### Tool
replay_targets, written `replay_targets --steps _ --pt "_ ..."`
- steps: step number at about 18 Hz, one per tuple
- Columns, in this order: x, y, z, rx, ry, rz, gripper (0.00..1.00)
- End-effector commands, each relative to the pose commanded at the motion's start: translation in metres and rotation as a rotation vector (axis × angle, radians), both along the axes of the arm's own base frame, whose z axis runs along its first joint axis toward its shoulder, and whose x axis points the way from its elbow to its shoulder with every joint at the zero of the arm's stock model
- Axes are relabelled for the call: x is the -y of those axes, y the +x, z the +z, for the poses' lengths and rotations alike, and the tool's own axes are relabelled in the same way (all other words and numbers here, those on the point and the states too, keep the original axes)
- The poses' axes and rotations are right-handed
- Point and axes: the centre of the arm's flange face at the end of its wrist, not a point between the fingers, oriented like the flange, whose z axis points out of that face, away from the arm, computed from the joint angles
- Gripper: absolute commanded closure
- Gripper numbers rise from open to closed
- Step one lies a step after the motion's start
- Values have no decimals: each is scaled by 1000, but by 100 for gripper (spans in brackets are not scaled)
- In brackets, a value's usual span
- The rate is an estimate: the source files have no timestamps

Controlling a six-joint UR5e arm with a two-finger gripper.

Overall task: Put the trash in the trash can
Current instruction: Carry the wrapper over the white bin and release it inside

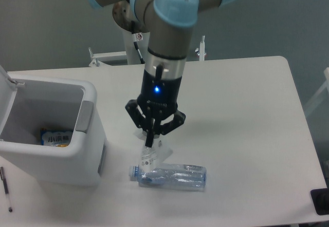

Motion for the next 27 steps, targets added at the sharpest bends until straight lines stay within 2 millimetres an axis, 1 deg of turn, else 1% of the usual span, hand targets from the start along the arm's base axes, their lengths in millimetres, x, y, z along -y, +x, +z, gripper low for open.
replay_targets --steps 1,3,4,7,8,10,12,15,18,19,20,21,22,23,24,25,26,27 --pt "-1 6 8 13 17 7 100" --pt "3 16 29 12 49 21 100" --pt "1 23 38 8 63 18 100" --pt "-3 50 66 6 103 9 100" --pt "-5 60 71 6 110 -2 100" --pt "-11 88 75 8 113 -40 100" --pt "-14 114 75 19 109 -62 100" --pt "-14 151 68 36 96 -111 100" --pt "-16 163 69 39 98 -132 100" --pt "-17 168 69 38 98 -140 95" --pt "-17 169 68 38 96 -142 88" --pt "-18 170 67 40 96 -145 77" --pt "-18 170 66 41 95 -145 73" --pt "-19 169 65 41 93 -146 62" --pt "-20 169 64 42 92 -146 40" --pt "-20 168 63 42 91 -147 23" --pt "-21 168 61 42 88 -148 11" --pt "-22 167 60 42 87 -149 6"
